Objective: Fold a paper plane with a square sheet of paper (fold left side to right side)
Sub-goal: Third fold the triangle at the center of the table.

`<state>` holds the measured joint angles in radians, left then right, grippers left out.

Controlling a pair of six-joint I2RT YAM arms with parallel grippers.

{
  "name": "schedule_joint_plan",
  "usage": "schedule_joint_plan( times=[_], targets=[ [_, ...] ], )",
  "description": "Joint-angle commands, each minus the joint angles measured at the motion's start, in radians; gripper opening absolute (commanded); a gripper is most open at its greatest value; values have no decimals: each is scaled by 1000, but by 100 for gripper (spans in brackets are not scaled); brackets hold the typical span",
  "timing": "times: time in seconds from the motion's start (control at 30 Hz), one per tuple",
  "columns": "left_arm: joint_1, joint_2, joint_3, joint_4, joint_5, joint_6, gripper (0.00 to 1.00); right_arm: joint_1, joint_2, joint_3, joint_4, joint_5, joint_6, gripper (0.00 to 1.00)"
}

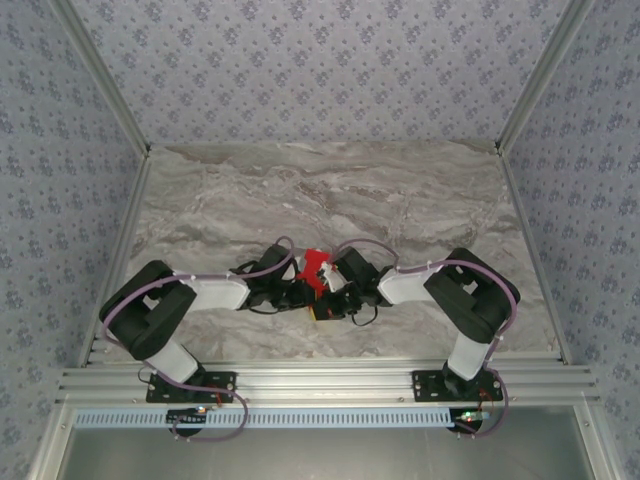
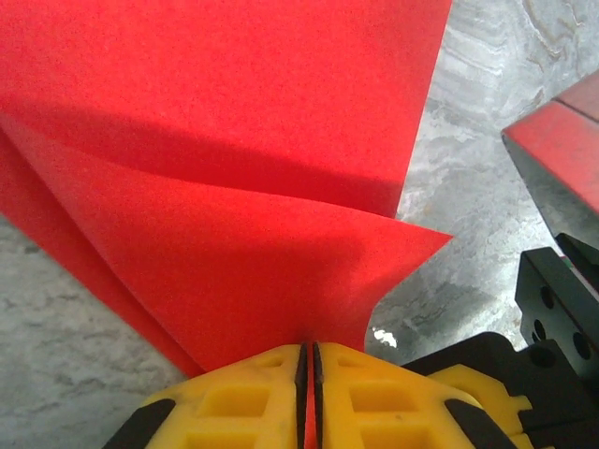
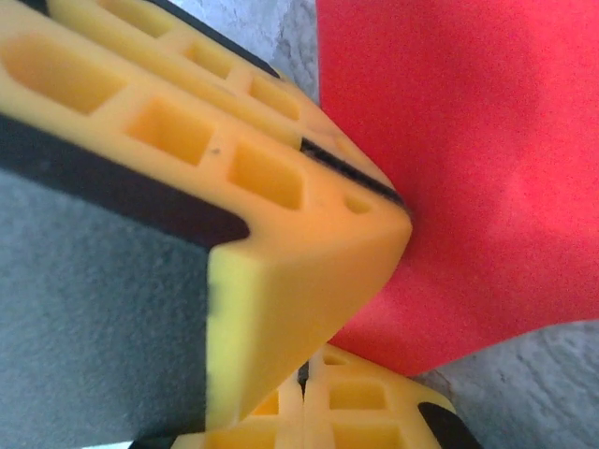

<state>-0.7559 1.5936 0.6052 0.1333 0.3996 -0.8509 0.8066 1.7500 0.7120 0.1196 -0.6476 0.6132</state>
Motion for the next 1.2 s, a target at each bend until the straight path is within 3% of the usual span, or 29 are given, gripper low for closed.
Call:
schedule_joint_plan(
  times=[0.0,0.43,1.17],
  targets=[
    [-15,13,20,-46,-72,9,12,1,67,-31,-166,155,-20,0],
    [18,25,66,-192,-231,75,12,4,75,-14,-250,179,-47,0],
    [258,139,222,-226,-191,216,12,-9,63,-20,-281,153,-72,0]
  ],
)
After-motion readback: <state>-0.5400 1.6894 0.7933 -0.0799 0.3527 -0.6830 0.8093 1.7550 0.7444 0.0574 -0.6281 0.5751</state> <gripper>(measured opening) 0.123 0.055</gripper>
